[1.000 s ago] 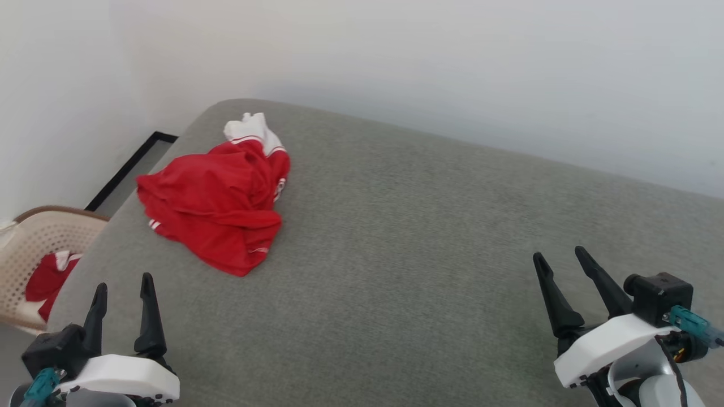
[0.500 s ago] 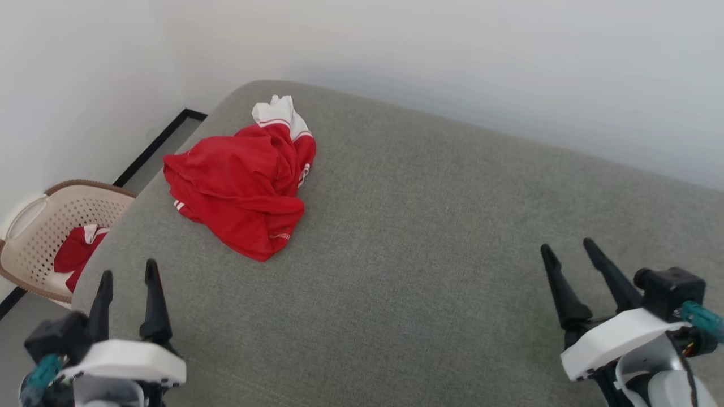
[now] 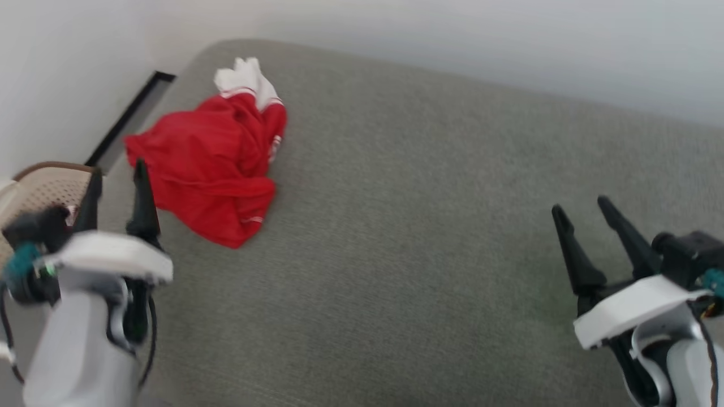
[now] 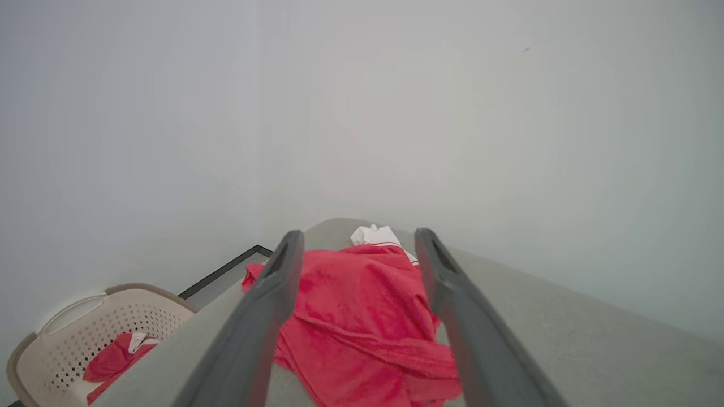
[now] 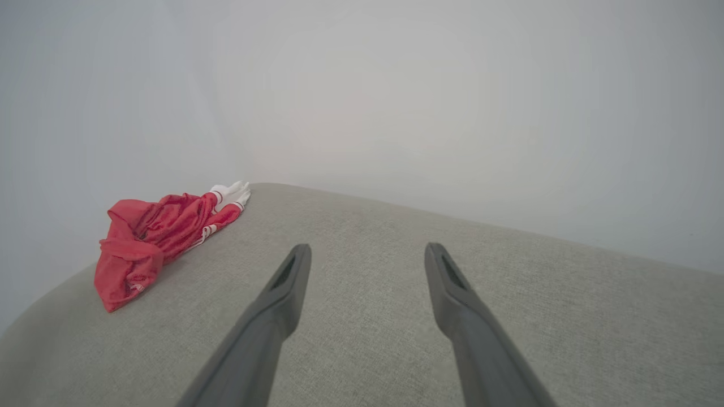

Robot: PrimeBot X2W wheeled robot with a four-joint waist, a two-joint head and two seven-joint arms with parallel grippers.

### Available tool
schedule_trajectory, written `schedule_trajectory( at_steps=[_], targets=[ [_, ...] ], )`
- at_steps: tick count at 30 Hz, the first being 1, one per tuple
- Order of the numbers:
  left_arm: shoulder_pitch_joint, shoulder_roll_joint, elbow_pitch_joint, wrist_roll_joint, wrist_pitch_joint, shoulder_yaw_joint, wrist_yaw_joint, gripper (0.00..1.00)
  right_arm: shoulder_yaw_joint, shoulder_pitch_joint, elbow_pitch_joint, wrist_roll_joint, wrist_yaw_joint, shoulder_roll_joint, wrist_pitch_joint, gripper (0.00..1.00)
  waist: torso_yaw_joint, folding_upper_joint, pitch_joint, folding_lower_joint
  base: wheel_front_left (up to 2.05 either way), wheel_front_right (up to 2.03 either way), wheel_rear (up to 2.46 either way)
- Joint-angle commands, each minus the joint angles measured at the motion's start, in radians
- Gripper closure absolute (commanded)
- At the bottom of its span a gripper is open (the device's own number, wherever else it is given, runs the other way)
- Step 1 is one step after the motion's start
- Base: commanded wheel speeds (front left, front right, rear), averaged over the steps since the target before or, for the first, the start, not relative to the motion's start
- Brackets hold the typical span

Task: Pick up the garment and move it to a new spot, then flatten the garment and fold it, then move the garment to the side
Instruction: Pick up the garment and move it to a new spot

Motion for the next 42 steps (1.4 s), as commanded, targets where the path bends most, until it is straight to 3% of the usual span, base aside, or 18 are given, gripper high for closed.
schedule_trajectory(
  at_steps=[1, 9, 15, 23, 30, 31, 32, 42],
  targets=[
    [-0.056, 0.008, 0.036, -0.004, -0.003, 0.001, -0.01, 0.0, 0.004, -0.021, -0.016, -0.005, 0.0, -0.009, 0.01, 0.0, -0.043, 0.0, 0.058, 0.0, 0.0, 0.0, 0.0],
    [-0.314, 0.066, 0.305, -0.021, 0.028, -0.004, -0.043, 0.0, 0.007, -0.098, -0.08, -0.002, 0.0, -0.056, 0.042, 0.0, -0.134, 0.0, 0.219, 0.0, 0.0, 0.0, 0.0],
    [-0.475, 0.1, 0.524, -0.019, 0.141, -0.021, -0.032, 0.0, 0.002, -0.133, -0.117, 0.003, 0.0, -0.076, 0.063, 0.0, -0.179, 0.0, 0.313, 0.0, 0.0, 0.0, 0.0],
    [-0.592, 0.083, 0.777, -0.046, 0.466, -0.04, -0.013, 0.0, -0.002, -0.16, -0.154, 0.011, 0.0, -0.092, 0.087, 0.0, -0.209, 0.0, 0.392, 0.0, 0.0, 0.0, 0.0],
    [-0.542, 0.022, 0.854, -0.072, 0.721, -0.057, 0.008, 0.0, -0.01, -0.166, -0.176, 0.017, 0.0, -0.087, 0.101, 0.0, -0.215, 0.0, 0.415, 0.0, 0.0, 0.0, 0.0],
    [-0.542, 0.02, 0.856, -0.079, 0.724, -0.053, 0.007, 0.15, -0.012, -0.167, -0.176, 0.016, 0.0, -0.085, 0.102, 0.0, -0.215, 0.0, 0.416, 0.0, 0.0, 0.0, 0.0],
    [-0.542, 0.022, 0.857, -0.079, 0.714, -0.053, 0.003, 1.0, -0.012, -0.17, -0.176, 0.015, 0.0, -0.084, 0.103, 0.0, -0.215, 0.0, 0.415, 0.0, 0.0, 0.0, 0.0],
    [-0.611, 0.145, 0.786, -0.025, 0.535, -0.098, -0.041, 1.0, -0.034, -0.146, -0.138, 0.028, 0.0, -0.061, 0.064, 0.0, -0.187, 0.0, 0.334, 0.0, 0.0, 0.0, 0.0]
  ],
)
